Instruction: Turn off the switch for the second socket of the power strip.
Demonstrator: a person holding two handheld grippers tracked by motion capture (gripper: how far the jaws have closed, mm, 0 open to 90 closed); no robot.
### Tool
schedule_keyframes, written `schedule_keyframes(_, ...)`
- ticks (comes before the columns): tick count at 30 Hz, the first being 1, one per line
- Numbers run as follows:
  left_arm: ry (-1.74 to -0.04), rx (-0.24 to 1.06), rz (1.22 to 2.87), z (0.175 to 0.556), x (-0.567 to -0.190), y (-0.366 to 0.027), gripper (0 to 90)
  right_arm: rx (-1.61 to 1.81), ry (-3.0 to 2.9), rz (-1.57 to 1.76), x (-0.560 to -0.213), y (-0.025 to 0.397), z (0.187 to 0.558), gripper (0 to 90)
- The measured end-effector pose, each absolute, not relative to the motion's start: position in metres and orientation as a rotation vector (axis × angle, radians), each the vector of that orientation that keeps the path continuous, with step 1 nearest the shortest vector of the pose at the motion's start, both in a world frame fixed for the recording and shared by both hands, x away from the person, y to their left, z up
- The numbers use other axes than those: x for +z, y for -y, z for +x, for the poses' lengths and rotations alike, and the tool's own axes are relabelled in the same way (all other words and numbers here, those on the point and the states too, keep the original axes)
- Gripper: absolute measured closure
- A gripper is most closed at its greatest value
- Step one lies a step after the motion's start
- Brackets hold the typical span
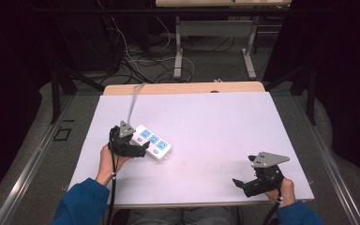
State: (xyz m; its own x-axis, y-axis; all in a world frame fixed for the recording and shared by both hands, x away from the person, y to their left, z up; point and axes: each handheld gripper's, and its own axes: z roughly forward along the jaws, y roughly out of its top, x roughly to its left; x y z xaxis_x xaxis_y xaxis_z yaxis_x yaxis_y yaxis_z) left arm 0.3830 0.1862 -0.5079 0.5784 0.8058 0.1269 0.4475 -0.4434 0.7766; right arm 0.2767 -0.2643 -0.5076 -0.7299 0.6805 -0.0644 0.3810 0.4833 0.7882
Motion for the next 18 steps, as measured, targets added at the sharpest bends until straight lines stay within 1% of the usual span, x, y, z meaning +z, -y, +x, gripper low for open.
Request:
schedule_keyframes(3,-0.998,0.645,2.093,0.3833,-0.5076,-0.1855,7.6,1.121,-2.371,0.877,-0.5079,0.2645,0.2777,0.3)
schedule_keyframes(5,-0.998,0.646,2.091,0.3839,-0.5077,-0.1855,11.2,1.124,-2.373,0.877,-0.508,0.2643,0.2779,0.3)
schedule_keyframes(6,-0.999,0.646,2.09,0.3844,-0.5078,-0.1855,11.2,1.124,-2.373,0.877,-0.508,0.2643,0.2779,0.3)
schedule_keyframes(8,-1.004,0.647,2.082,0.3848,-0.5084,-0.1854,15.6,1.124,-2.373,0.874,-0.508,0.2645,0.278,0.3)
schedule_keyframes(10,-1.004,0.643,2.085,0.3849,-0.5081,-0.1854,16.6,1.122,-2.371,0.878,-0.5078,0.2645,0.2776,0.3)
schedule_keyframes(12,-1.011,0.639,2.063,0.3847,-0.5089,-0.1847,19.9,1.121,-2.373,0.87,-0.5079,0.2644,0.2783,0.4)
schedule_keyframes(14,-1.008,0.642,2.078,0.3847,-0.5082,-0.1861,22.5,1.121,-2.373,0.872,-0.5079,0.2645,0.2783,0.4)
schedule_keyframes(15,-1.007,0.642,2.072,0.3848,-0.5084,-0.1862,22.5,1.121,-2.373,0.872,-0.5079,0.2645,0.2783,0.4)
schedule_keyframes(16,-1.012,0.64,2.055,0.3848,-0.5088,-0.1858,27.2,1.118,-2.377,0.868,-0.5077,0.2648,0.2781,0.4)
schedule_keyframes(17,-1.017,0.64,2.046,0.3848,-0.509,-0.1855,29.8,1.123,-2.372,0.873,-0.508,0.2644,0.2782,0.4)
schedule_keyframes(18,-1.017,0.641,2.045,0.3847,-0.5088,-0.1854,29.8,1.123,-2.372,0.873,-0.508,0.2644,0.2782,0.4)
